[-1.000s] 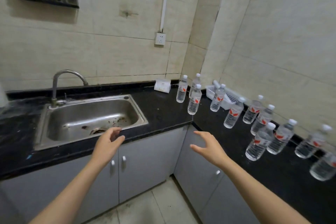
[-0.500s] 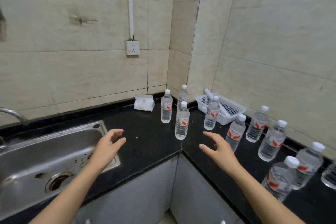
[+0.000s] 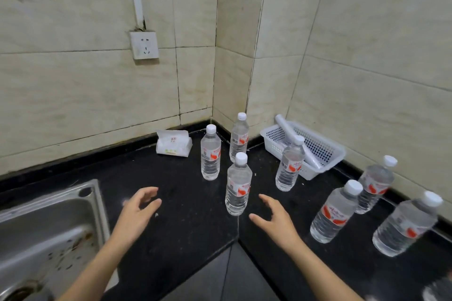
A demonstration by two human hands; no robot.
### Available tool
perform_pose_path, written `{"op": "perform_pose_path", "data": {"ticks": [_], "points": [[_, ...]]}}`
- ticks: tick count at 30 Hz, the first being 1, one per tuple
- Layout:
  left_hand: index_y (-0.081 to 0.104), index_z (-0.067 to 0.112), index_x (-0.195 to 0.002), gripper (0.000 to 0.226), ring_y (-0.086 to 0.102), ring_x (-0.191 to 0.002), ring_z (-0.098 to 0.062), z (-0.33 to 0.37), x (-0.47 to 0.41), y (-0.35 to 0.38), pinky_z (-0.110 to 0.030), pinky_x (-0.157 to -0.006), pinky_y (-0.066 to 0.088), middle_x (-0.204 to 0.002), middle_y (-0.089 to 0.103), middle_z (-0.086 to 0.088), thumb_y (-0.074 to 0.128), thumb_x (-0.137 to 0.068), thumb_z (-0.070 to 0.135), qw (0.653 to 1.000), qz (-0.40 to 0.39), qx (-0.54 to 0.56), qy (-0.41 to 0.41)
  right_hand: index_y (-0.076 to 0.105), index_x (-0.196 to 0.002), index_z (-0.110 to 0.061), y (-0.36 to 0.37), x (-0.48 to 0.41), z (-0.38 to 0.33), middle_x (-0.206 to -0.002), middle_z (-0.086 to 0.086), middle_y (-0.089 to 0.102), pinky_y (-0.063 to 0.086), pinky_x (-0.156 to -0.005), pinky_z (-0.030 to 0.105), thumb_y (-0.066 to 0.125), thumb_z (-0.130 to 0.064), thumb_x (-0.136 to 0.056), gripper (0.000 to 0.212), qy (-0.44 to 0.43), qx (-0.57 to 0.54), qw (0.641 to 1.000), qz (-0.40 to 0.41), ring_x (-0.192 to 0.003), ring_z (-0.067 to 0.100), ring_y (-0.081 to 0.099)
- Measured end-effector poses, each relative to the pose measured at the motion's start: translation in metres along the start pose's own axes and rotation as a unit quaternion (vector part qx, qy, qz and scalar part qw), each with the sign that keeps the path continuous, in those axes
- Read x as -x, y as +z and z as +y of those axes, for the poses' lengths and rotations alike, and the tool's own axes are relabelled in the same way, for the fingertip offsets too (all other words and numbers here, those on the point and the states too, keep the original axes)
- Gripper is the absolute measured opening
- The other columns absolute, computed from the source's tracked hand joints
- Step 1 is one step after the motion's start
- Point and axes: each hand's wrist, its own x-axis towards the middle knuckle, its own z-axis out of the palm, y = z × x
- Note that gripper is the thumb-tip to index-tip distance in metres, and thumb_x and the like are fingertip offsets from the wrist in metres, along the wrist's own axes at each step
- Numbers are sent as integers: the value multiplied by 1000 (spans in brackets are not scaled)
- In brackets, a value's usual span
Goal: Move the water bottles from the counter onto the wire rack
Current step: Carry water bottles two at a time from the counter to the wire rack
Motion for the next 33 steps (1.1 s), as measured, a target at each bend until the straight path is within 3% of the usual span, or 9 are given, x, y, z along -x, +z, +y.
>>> {"op": "perform_pose_path", "data": {"ticks": [2,7,10,13,16,19,26,29,33], "points": [[56,11,-107,23,52,-111,-24,-8,-35,14,-24,-78,42,-114,57,-10,56,-86,2,1000,2,8,-18,37,-136,-16,6,-29,3,-138,8,44,31,-107,28,72,-25,-75,71,19,-5,1000,-1,-130,18,39],[53,8,-119,36,50,-117,-26,-15,-121,55,-34,-96,38,-127,54,-14,60,-84,8,998,-27,17,-55,20,-143,-22,19,-90,3,-142,7,39,30,-108,27,80,-27,-65,98,54,-54,997,-9,-131,14,37],[38,14,-134,59,45,-121,-25,-16,-156,81,-37,-97,39,-139,40,-11,65,-81,14,997,-46,11,-68,17,-138,-39,25,-114,3,-141,2,38,34,-109,32,83,-31,-55,106,61,-89,994,-21,-127,13,40],[24,17,-142,81,40,-127,-26,-17,-174,105,-39,-101,37,-148,26,-11,71,-76,17,996,-58,13,-64,15,-123,-60,33,-130,3,-135,-5,42,38,-108,35,83,-36,-44,107,46,-118,991,-35,-124,11,45],[18,18,-144,96,32,-134,-27,-20,-188,124,-45,-109,32,-151,21,-8,78,-68,18,996,-68,6,-48,26,-123,-52,37,-141,-1,-124,-20,47,40,-101,21,81,-29,-45,98,34,-133,988,-75,-115,0,50],[14,21,-145,106,24,-139,-26,-17,-203,136,-47,-113,25,-153,22,-6,81,-63,19,997,-67,5,-38,45,-107,-40,40,-151,-4,-100,-12,60,48,-88,24,78,-31,-45,71,43,-136,987,-71,-94,4,59],[31,22,-135,86,45,-125,-25,-7,-231,158,-40,-104,37,-135,47,-4,79,-64,13,997,-57,44,-36,49,-104,-28,42,-154,0,-96,-6,64,49,-82,20,76,-30,-41,68,72,-186,980,-14,-88,-2,62],[38,22,-128,71,52,-115,-24,-6,-226,160,-31,-91,38,-123,53,0,76,-68,10,998,-44,44,-28,48,-103,-31,46,-150,-2,-97,-7,63,48,-81,17,76,-31,-42,67,75,-191,979,-7,-88,-4,61],[37,22,-132,76,50,-116,-24,-9,-220,149,-36,-96,39,-124,53,-3,77,-68,14,996,-72,41,-28,45,-102,-39,49,-148,-9,-97,-11,61,45,-79,9,77,-24,-49,63,64,-165,984,-13,-89,-10,58]]}}
